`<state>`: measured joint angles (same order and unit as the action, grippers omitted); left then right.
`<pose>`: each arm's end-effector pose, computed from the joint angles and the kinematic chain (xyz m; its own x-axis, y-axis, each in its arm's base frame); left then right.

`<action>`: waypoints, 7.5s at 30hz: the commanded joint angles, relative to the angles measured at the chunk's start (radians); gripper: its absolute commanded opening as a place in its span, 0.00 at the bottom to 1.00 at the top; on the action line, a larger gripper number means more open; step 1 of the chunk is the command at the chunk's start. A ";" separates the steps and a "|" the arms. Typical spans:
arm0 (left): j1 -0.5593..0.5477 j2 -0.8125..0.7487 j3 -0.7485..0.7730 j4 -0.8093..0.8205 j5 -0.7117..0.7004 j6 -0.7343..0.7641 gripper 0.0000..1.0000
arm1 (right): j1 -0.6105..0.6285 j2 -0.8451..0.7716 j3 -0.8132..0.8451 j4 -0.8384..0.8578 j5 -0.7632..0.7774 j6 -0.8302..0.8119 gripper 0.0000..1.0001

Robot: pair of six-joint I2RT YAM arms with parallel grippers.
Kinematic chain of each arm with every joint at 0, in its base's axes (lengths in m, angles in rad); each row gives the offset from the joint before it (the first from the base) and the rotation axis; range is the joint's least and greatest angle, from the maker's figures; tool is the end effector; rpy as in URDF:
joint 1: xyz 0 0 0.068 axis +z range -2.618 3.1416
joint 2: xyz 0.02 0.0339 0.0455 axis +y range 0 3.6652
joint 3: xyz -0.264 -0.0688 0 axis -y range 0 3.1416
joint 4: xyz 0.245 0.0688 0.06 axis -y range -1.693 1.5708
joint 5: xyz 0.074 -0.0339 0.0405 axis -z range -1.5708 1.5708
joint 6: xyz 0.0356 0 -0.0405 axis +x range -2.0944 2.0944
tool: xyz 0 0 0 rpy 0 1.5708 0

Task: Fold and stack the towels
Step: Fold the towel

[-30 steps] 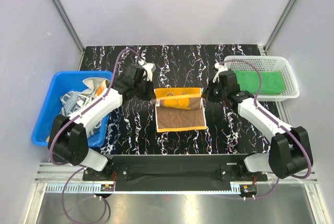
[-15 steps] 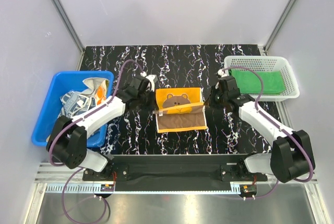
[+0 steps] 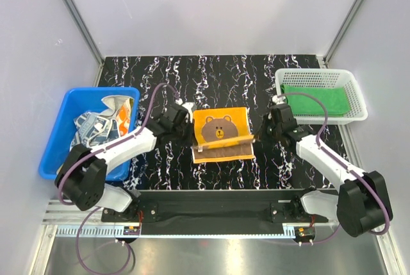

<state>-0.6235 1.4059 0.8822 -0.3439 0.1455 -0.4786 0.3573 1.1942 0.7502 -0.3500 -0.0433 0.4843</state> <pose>0.2320 -0.1732 0.2200 -0.8508 0.0506 -0.5231 0.2952 0.8695 -0.3960 0.2306 0.0877 0.2298 -0.7672 0.2101 -0.6060 -0.0233 0.9351 0.3537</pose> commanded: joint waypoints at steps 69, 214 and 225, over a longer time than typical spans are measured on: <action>0.314 0.576 0.448 0.028 0.183 0.049 0.39 | -0.121 0.829 0.635 0.025 -0.302 -0.236 0.34; 0.016 0.044 -0.063 -0.070 -0.109 -0.106 0.00 | 0.175 0.139 -0.080 -0.023 0.053 0.131 0.00; -0.021 0.076 -0.160 -0.004 -0.066 -0.137 0.03 | 0.175 0.145 -0.146 0.014 0.036 0.155 0.16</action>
<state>-0.6361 1.4811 0.7311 -0.3420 0.0776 -0.6075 0.5278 1.3476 0.5961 -0.3229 -0.0349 0.6422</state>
